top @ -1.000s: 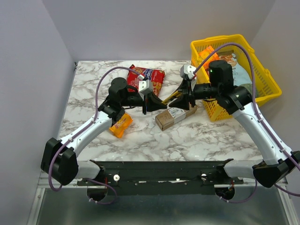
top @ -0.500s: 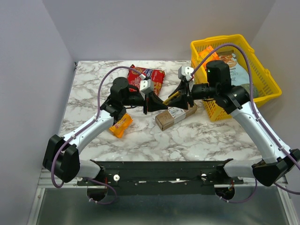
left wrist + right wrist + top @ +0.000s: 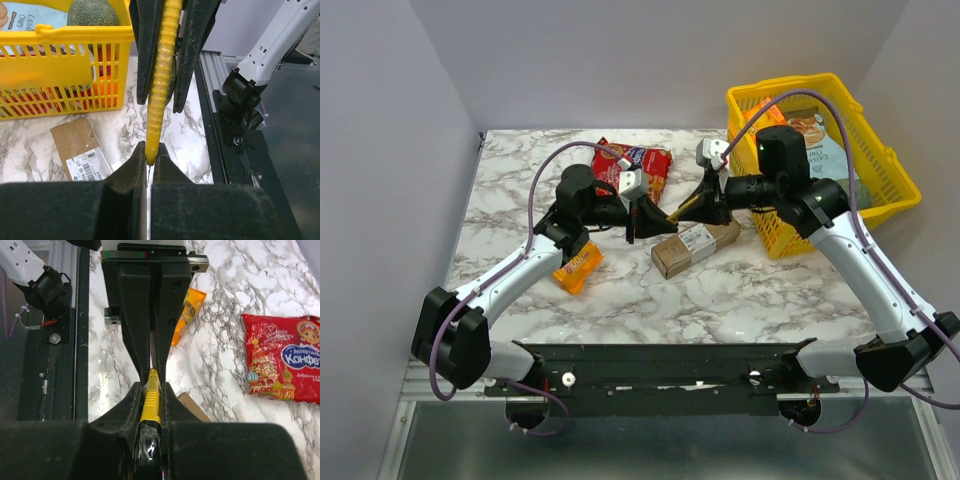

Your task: Unpack the express box

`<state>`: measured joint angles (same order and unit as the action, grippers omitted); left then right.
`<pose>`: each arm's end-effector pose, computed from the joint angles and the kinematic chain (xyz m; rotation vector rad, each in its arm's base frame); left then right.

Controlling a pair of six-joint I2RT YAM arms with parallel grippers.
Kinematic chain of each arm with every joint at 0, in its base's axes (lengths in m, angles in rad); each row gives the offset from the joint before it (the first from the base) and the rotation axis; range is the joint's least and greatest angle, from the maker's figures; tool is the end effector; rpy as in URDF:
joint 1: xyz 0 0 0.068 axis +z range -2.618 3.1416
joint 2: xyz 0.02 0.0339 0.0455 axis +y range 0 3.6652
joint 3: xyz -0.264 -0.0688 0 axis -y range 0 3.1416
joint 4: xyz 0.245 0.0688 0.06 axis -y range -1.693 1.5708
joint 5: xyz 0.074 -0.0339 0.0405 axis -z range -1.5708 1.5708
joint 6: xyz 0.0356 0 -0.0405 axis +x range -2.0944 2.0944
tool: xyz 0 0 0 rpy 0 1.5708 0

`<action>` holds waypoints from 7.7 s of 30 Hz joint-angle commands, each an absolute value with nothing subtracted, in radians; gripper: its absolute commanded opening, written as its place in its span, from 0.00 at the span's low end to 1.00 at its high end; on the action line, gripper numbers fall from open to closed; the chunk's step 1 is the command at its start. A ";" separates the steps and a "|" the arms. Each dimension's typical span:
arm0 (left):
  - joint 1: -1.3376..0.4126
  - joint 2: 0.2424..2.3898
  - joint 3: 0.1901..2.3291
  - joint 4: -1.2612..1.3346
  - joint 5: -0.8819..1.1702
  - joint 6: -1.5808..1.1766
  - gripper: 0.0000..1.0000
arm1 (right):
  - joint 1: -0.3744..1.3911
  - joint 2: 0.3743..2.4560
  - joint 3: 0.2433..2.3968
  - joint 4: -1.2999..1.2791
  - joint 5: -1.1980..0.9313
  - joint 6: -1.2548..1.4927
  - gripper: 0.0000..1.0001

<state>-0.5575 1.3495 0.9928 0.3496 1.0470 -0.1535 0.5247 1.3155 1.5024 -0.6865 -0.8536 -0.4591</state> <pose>0.2420 -0.1872 0.3411 1.1588 1.3148 -1.3483 0.2189 0.1577 0.4268 -1.3730 1.4576 0.9163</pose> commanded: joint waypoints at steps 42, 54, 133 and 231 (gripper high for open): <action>-0.821 1.876 1.319 -0.123 0.208 0.138 0.98 | 0.244 0.968 1.359 -0.528 -0.060 -0.071 0.00; -0.796 1.887 1.319 -0.221 0.339 0.153 0.98 | 0.216 0.980 1.336 -0.535 -0.121 -0.060 0.00; -0.721 1.842 1.446 -0.334 0.658 0.241 0.00 | 0.291 1.125 1.430 -0.531 -0.081 -0.101 0.01; -0.750 1.899 1.480 -0.146 0.479 0.169 0.58 | 0.252 1.095 1.258 -0.491 -0.100 -0.133 0.01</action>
<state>-0.7231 1.8442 1.4982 -0.1905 0.4824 0.1963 0.2596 1.1172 1.2640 -0.5240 -0.1093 -0.1162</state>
